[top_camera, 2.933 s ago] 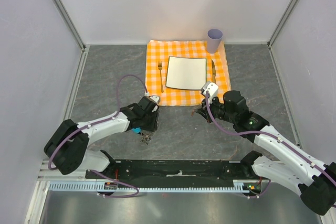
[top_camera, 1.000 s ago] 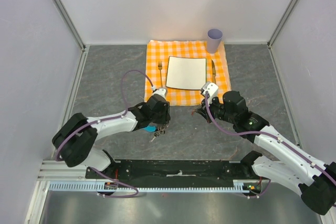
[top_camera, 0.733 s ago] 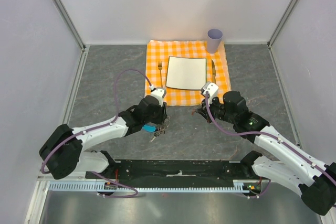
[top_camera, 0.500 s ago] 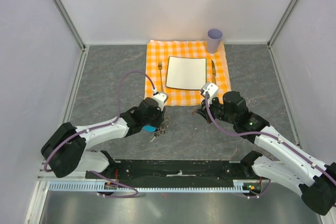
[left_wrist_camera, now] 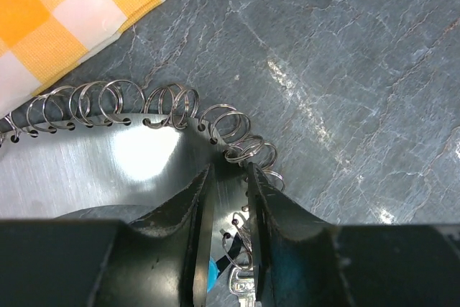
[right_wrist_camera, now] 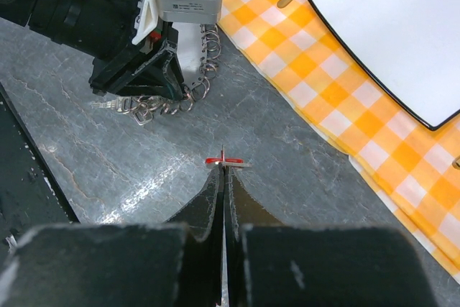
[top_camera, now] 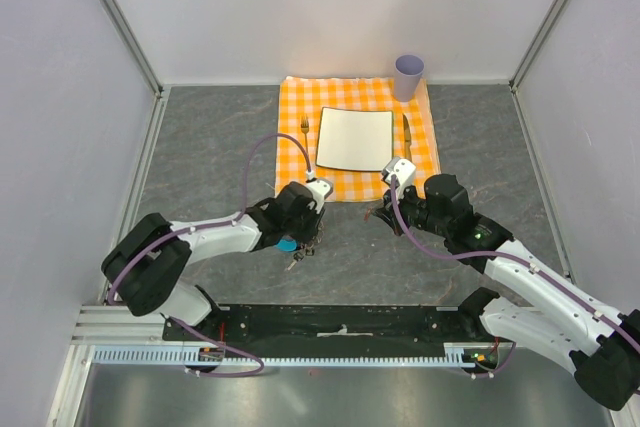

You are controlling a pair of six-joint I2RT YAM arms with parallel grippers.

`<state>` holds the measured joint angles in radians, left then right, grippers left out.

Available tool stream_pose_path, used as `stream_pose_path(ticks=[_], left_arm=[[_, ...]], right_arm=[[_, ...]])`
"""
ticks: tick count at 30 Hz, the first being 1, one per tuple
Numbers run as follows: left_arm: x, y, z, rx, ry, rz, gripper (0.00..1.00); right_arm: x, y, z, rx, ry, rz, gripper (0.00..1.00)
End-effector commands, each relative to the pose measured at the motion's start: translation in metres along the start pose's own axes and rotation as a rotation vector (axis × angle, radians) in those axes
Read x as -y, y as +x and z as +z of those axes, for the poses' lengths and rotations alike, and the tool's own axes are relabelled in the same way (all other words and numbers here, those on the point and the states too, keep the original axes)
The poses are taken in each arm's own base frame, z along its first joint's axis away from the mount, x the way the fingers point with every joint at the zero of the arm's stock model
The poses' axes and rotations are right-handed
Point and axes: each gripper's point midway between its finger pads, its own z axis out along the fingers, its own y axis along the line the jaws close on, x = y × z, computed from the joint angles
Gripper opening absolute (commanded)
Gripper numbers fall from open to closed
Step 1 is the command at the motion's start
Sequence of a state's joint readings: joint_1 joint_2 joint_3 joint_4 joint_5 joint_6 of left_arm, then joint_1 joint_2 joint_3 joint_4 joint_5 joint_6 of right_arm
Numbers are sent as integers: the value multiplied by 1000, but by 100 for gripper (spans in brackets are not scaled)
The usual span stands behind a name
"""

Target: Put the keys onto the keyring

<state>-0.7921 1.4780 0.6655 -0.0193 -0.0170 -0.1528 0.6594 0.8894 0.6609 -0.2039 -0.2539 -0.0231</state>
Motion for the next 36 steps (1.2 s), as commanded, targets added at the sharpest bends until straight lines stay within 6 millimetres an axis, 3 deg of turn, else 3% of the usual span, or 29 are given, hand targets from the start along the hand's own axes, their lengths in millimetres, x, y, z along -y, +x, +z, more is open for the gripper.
stream_pose_path(ticks=[1, 7, 18, 21, 25, 26, 30, 34, 36], left_arm=[[-3, -18, 3, 28, -12, 48, 32], [-3, -21, 6, 35, -17, 57, 32], [13, -29, 17, 49, 69, 63, 31], [15, -32, 17, 56, 76, 63, 25], [19, -38, 17, 64, 96, 61, 8], [19, -36, 16, 55, 98, 55, 3], [25, -45, 3, 77, 116, 40, 2], [29, -50, -19, 107, 135, 16, 2], [32, -64, -37, 182, 149, 8, 2]], right_arm=[[-2, -6, -1, 25, -9, -17, 0], [-3, -4, 1, 20, -12, -17, 0], [-3, -3, 3, 12, -17, -16, 0], [-4, -3, 3, 14, -20, -18, 0], [-3, -3, 4, 12, -20, -15, 0], [-4, -3, 4, 11, -23, -15, 0], [-4, -3, 3, 16, -23, -17, 0], [-4, -2, 4, 9, -25, -15, 0], [-4, -3, 3, 11, -25, -15, 0]])
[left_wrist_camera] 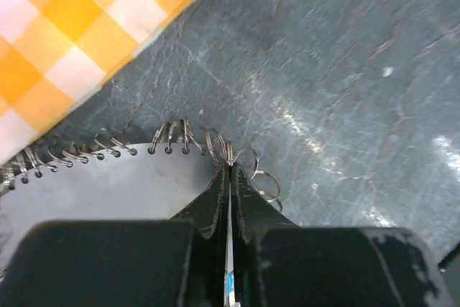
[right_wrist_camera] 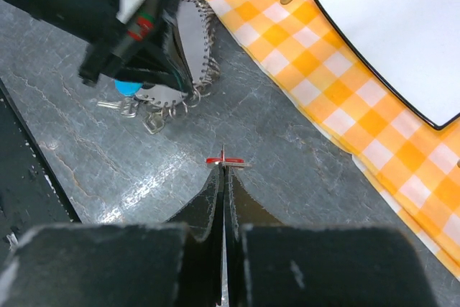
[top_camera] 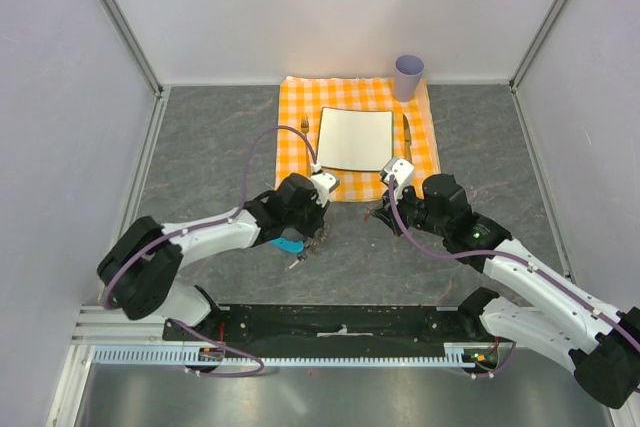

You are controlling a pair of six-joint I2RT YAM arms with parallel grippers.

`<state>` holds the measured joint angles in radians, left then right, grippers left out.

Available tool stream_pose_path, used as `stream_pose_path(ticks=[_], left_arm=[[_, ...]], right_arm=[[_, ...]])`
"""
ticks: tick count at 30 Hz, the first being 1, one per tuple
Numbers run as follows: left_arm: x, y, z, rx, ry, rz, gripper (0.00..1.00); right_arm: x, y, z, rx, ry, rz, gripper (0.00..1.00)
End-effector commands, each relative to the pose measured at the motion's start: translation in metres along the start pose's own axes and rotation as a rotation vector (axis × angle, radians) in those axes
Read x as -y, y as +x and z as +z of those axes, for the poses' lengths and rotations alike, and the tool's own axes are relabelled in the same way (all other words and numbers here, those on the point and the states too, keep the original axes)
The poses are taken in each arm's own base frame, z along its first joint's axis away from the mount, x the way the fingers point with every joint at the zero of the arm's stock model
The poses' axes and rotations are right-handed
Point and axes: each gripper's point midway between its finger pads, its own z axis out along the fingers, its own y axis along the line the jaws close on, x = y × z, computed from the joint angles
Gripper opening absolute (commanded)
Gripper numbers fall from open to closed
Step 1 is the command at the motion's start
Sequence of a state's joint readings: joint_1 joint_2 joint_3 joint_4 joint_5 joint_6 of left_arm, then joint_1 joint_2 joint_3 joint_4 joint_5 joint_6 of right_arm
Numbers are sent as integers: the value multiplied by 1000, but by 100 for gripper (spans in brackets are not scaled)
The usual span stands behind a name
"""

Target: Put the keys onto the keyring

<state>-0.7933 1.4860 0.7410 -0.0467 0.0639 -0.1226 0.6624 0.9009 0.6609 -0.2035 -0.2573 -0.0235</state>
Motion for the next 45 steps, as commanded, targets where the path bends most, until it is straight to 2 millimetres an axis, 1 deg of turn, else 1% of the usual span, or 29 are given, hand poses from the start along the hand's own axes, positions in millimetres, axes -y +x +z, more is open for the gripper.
stream_pose_path(ticks=[1, 2, 4, 5, 6, 7, 12, 13, 14, 17, 18, 19, 20, 21, 22, 26, 28, 29, 30, 31, 32, 35, 39, 40, 41, 42, 43, 44, 45], left_arm=[[16, -33, -34, 162, 65, -17, 2], [19, -45, -44, 232, 80, -9, 2], [23, -45, -50, 306, 111, 1, 2], [26, -51, -57, 350, 127, 7, 2], [26, -44, -56, 361, 136, 9, 2], [31, -52, -60, 406, 163, 22, 2], [44, -63, -72, 497, 241, 68, 2], [46, -61, -73, 506, 254, 68, 2], [48, -68, -76, 549, 262, 68, 2], [47, -49, -62, 515, 274, 56, 2], [45, -48, -57, 486, 258, 45, 2], [41, -35, -42, 409, 239, 27, 2], [37, -17, -32, 312, 223, 12, 2], [37, -22, -28, 295, 219, 9, 2], [35, -8, -16, 228, 209, -4, 2], [31, -2, -4, 168, 182, -44, 2], [21, -1, -1, 161, 122, -52, 2], [15, 4, 2, 134, 90, -57, 2], [8, 2, 3, 132, 49, -58, 2], [4, 11, 5, 91, 25, -56, 4], [0, 15, 7, 73, 3, -60, 5], [-4, 19, 7, 58, -20, -84, 10], [-7, 18, -2, 89, -42, -116, 15], [-5, 10, -9, 120, -35, -121, 18], [-5, 7, -12, 133, -34, -125, 19], [-4, 6, -15, 143, -30, -130, 23], [-2, -2, -22, 175, -24, -130, 26], [-2, -5, -24, 189, -21, -131, 27], [-6, -7, -26, 205, -47, -138, 29]], right_arm=[[-4, -6, 1, 25, -19, -18, 0], [-4, -8, -1, 33, -19, -20, 0], [-5, -9, -1, 36, -22, -20, 0], [-6, -10, -2, 42, -27, -22, 0], [-7, -11, -3, 45, -31, -23, 0], [-7, -12, -3, 49, -33, -24, 0], [-14, -18, -9, 80, -68, -43, 0], [-15, -18, -9, 83, -73, -43, 0], [-15, -20, -10, 90, -73, -45, 0], [-15, -18, -9, 89, -73, -44, 0], [-15, -18, -8, 86, -73, -44, 0], [-15, -16, -7, 78, -73, -41, 0], [-14, -16, -7, 77, -72, -39, 0], [-14, -14, -6, 72, -72, -38, 0], [-14, -13, -5, 65, -72, -37, 0], [-11, -10, -3, 54, -58, -34, 0], [-9, -9, -3, 50, -46, -34, 0], [-8, -8, -3, 48, -42, -33, 0], [-8, -8, -2, 45, -40, -34, 0], [-6, -7, -1, 39, -36, -33, 0], [-6, -5, 0, 35, -34, -33, 0], [-5, -3, 3, 21, -32, -30, 0], [-2, 0, 4, 11, -21, -30, 0], [-2, 0, 4, 8, -20, -32, 0], [-1, 1, 4, 6, -15, -32, 0], [-1, 2, 5, 3, -17, -33, 0], [-1, 2, 5, -1, -17, -30, 0], [-1, 2, 6, -3, -17, -30, 0], [-1, 3, 6, -6, -17, -32, 0]])
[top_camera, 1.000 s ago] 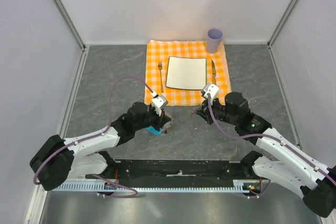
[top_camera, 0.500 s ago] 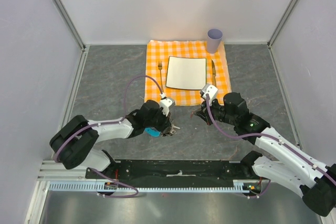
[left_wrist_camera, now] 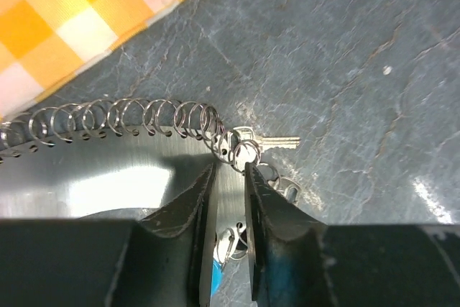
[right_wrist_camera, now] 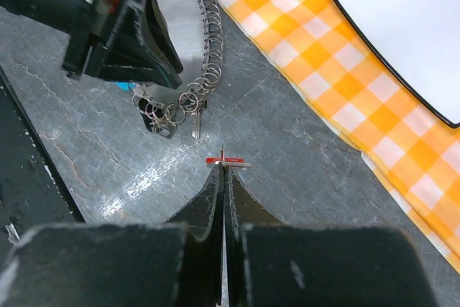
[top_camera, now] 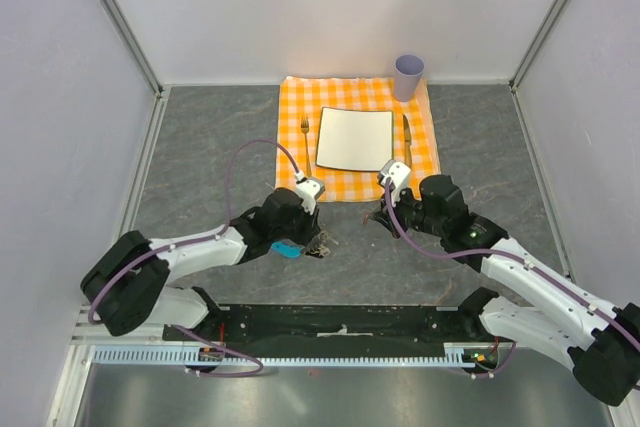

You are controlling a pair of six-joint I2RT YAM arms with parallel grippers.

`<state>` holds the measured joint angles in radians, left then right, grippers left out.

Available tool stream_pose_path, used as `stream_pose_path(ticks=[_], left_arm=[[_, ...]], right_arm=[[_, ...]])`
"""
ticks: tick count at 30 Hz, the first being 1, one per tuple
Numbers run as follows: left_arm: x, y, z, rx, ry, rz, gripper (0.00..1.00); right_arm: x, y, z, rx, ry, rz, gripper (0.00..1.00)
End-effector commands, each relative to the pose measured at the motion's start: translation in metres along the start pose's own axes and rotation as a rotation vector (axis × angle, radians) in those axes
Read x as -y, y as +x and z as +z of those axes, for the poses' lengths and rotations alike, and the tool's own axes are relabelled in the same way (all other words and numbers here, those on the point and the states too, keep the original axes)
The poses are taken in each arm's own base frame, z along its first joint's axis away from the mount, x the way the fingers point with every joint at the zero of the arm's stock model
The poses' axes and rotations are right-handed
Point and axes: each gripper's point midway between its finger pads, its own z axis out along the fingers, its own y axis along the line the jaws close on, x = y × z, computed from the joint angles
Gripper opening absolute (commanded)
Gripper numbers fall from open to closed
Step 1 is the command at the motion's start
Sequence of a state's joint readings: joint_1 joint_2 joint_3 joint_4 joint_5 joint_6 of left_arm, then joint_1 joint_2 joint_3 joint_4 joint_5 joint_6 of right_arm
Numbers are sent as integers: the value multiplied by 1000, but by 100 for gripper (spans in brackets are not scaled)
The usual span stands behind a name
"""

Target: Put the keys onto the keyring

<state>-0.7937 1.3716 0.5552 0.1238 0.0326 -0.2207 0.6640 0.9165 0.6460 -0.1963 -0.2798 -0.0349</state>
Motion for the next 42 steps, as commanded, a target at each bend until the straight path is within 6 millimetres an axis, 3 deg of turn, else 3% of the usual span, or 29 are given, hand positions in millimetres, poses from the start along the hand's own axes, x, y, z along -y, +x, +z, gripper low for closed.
stream_pose_path(ticks=[1, 5, 12, 24, 29, 42], left_arm=[[-1, -29, -17, 125, -32, -45, 34], [-4, -29, -17, 131, -42, -36, 35], [-5, -11, 0, -8, -52, -42, 36], [-14, -27, 9, 16, -138, -143, 34], [-21, -25, 12, 25, -183, -165, 31], [-12, -12, 18, -26, -128, -168, 29]], right_arm=[[2, -5, 3, 12, 7, -25, 0], [3, -4, 3, 7, 9, -25, 0], [4, -2, 5, -5, 8, -24, 0], [5, -2, 5, -2, 16, -23, 0], [5, -3, 4, 2, 18, -22, 0], [4, -3, 4, 2, 16, -21, 0]])
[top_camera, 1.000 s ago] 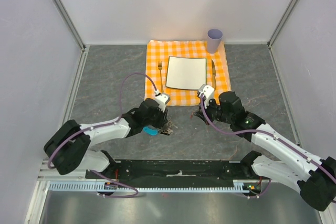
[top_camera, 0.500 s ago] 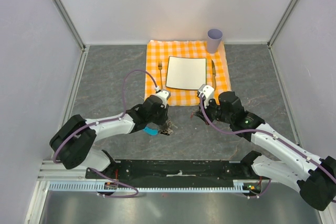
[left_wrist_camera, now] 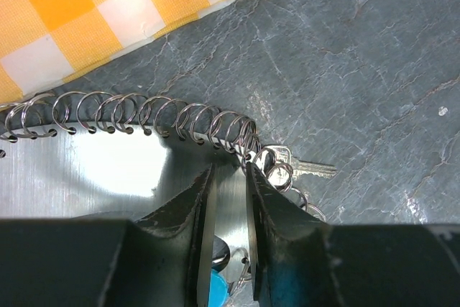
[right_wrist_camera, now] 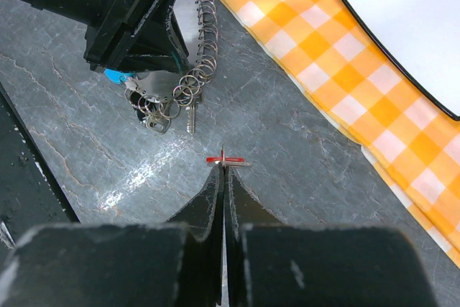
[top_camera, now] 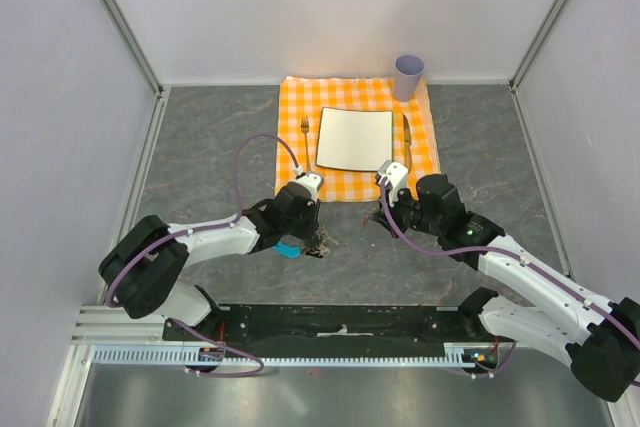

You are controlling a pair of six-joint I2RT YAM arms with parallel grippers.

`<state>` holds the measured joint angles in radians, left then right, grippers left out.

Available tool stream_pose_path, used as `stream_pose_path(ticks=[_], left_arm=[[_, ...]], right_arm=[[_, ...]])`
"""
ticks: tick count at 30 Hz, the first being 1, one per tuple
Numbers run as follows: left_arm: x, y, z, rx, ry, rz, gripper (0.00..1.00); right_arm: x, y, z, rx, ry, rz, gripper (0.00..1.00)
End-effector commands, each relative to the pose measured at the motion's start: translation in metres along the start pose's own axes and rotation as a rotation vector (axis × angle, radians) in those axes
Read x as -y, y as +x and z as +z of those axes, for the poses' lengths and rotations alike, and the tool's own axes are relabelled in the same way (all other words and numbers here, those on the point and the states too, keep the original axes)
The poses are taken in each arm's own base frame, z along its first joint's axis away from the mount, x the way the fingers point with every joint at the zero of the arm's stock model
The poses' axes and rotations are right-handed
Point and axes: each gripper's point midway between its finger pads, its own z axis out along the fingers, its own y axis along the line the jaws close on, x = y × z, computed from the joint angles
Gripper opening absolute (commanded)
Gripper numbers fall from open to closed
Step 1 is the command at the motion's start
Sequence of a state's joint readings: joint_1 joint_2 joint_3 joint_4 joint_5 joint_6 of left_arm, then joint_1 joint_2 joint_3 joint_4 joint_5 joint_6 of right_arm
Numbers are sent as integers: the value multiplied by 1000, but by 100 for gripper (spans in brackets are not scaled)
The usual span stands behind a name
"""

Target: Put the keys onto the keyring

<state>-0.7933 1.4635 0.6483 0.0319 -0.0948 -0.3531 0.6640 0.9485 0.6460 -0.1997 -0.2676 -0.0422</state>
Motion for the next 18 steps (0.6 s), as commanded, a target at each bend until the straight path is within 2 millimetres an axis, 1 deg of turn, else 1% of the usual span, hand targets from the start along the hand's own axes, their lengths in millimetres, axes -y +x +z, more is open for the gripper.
stream_pose_path(ticks=[1, 8, 13, 15, 18], left_arm=[[8, -10, 5, 17, 23, -39, 29], [11, -9, 11, 1, 31, -36, 29], [19, -11, 9, 5, 72, -34, 29], [23, -16, 6, 19, 94, -32, 29], [24, -17, 4, 27, 103, -24, 30]], right_arm=[[0, -12, -1, 37, 4, -23, 0], [1, -11, -1, 36, 7, -22, 0], [1, -11, -1, 34, 4, -22, 0], [1, -11, -1, 34, 4, -24, 0], [1, -11, 0, 36, 4, -23, 0]])
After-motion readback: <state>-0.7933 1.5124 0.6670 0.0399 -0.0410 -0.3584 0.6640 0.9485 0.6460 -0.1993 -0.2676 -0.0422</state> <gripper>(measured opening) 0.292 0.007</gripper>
